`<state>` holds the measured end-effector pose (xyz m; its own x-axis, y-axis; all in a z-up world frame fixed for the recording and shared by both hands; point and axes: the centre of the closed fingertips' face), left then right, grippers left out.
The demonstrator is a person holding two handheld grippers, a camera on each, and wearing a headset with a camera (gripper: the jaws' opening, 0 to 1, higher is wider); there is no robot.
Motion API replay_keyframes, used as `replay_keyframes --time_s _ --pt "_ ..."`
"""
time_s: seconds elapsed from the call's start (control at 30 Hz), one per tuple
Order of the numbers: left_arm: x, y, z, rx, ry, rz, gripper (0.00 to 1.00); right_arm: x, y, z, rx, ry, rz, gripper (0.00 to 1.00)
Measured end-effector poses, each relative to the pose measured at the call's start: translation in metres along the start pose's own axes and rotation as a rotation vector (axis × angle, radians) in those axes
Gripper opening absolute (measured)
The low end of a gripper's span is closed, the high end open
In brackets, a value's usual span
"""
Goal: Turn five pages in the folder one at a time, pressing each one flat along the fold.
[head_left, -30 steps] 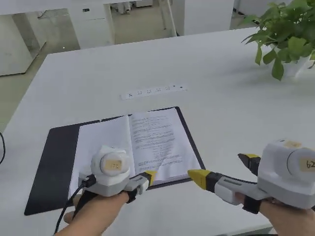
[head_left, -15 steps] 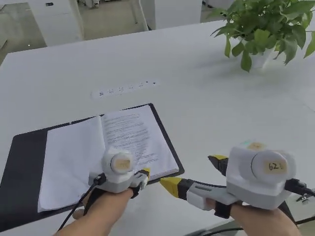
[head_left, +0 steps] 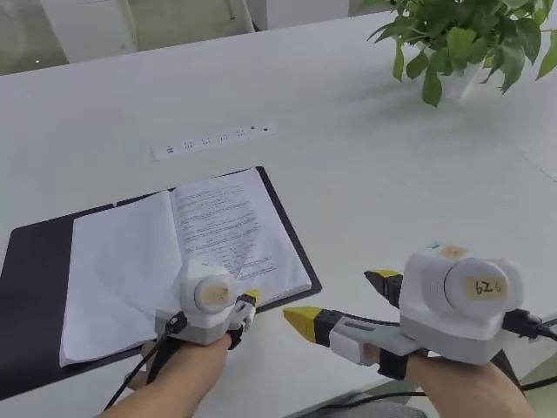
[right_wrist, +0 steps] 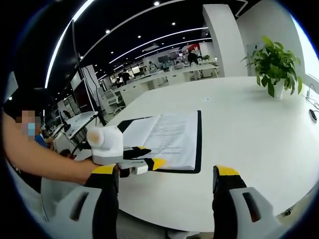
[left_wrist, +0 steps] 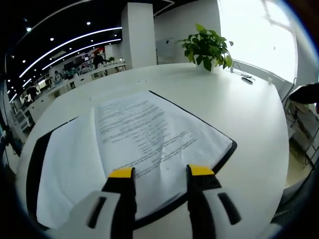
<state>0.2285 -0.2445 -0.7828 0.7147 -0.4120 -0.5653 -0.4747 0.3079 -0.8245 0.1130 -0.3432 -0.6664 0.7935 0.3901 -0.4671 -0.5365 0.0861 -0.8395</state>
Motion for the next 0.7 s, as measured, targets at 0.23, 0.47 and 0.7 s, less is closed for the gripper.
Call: replay_keyframes --time_s 0.23,0.47,0.7 --pt "0.001 0.001 0.005 0.062 -0.014 -0.027 0.17 0.002 0.003 -0.003 0.007 -0.001 0.007 0.75" --pt "0.002 0.001 0.004 0.086 -0.014 -0.031 0.04 0.007 0.006 -0.003 0.011 -0.009 0.020 0.73" --pt "0.002 0.000 0.013 -0.141 -0.005 -0.034 0.00 0.021 0.005 -0.008 0.034 -0.027 0.025 0.67"
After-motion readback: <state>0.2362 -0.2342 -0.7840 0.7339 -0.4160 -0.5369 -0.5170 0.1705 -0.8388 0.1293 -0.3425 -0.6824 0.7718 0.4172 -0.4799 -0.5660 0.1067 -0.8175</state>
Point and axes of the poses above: the centre of the closed fingertips' face, and the gripper's own axes: x roughly forward along the fingers, z roughly to its left, y roughly out of its underside
